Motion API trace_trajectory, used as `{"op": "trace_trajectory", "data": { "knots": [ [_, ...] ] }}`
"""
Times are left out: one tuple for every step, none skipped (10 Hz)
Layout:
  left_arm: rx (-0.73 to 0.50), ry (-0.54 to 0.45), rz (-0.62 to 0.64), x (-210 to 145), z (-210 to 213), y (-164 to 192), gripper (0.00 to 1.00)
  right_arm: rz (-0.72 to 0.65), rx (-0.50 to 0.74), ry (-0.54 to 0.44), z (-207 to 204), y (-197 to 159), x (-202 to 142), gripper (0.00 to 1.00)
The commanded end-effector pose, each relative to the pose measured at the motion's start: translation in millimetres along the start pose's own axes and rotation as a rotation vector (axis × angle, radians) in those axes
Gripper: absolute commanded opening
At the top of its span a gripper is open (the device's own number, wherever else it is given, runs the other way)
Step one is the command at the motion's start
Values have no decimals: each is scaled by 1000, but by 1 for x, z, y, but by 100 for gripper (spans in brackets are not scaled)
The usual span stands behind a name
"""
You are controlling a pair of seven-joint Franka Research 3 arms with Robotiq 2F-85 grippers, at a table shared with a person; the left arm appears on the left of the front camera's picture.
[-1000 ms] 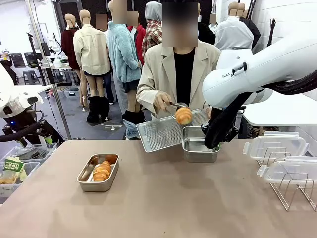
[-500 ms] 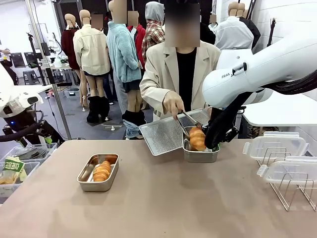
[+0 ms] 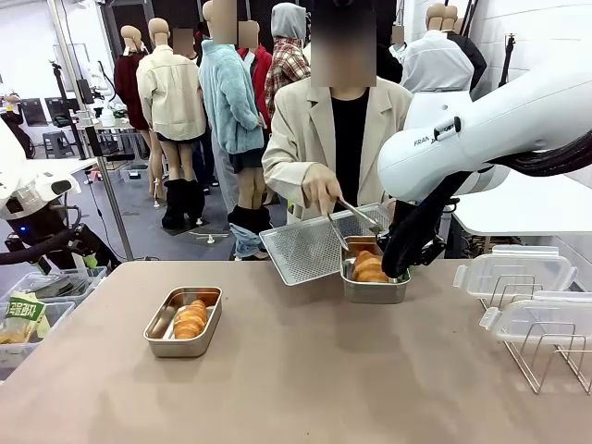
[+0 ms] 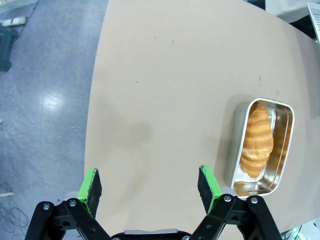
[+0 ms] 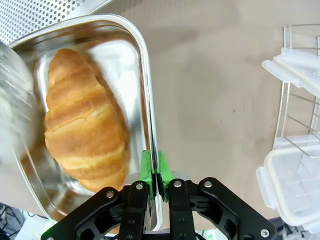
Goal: Place the bread in airtight containers.
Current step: Once an object is inside an Airtight Container , place the container in the center of the table.
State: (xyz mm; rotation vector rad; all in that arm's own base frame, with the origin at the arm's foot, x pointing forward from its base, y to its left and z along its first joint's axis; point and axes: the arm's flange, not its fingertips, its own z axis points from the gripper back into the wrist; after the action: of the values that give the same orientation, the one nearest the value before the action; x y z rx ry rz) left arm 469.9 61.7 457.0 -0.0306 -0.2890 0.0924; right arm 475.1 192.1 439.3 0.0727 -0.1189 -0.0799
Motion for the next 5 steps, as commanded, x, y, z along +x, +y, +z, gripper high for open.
{"op": "trace_trajectory", "data": {
  "knots": [
    [8, -1, -6, -1, 3, 3, 100, -6, -8, -16, 1, 0, -3, 0],
    [8, -1, -6, -1, 3, 3, 100, -6, -8, -16, 1, 0, -3, 0],
    [8, -1, -6, -1, 3, 3, 100, -6, -8, -16, 1, 0, -3, 0],
    [8, -1, -6, -1, 3, 3, 100, -6, -8, -16, 1, 0, -3, 0],
    [8, -1, -6, -1, 3, 3, 100, -6, -8, -16, 1, 0, -3, 0]
  ]
}}
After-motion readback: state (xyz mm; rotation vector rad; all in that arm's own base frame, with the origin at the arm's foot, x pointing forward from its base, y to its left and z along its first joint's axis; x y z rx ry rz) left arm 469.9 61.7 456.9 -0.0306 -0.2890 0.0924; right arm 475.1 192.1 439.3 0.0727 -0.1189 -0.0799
